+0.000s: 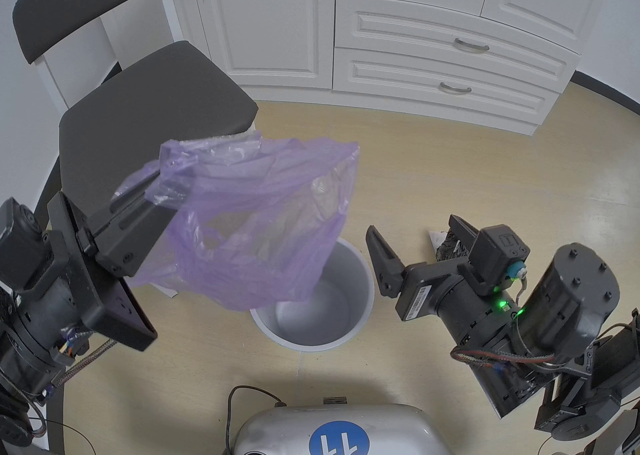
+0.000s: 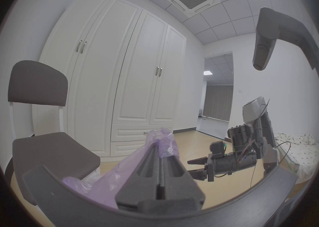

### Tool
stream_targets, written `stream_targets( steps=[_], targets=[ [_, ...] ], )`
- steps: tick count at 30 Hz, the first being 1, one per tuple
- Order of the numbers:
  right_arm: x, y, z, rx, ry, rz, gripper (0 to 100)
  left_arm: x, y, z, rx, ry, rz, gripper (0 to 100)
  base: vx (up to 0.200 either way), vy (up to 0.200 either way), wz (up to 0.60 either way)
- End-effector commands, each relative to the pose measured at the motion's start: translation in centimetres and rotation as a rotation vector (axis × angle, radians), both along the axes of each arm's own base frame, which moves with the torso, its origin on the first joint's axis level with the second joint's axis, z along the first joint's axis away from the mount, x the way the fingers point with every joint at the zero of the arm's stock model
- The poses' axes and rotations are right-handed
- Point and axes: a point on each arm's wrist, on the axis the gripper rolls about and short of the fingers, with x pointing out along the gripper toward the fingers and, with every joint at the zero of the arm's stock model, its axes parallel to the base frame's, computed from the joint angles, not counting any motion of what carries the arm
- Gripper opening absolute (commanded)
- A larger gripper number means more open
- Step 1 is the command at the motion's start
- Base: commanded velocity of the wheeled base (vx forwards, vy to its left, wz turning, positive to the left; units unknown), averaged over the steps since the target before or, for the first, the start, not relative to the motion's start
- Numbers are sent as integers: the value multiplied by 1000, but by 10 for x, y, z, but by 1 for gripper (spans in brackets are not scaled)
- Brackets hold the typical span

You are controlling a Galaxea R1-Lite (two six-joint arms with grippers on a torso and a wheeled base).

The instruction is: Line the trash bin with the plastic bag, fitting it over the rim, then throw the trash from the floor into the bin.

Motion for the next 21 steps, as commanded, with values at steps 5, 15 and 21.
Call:
stream_targets(
  steps=[5,15,21],
  targets=[
    [6,-3,-35,-121,82,-13,100,-6,0,2,-9,-11,-25,0,0,0,0],
    [14,-20,-60,-263,186,2,100,-17,11,18,-73,-74,-27,0,0,0,0],
    [12,-21,-65,-276,202,30,100,-18,12,24,-92,-87,-27,0,0,0,0]
  ],
)
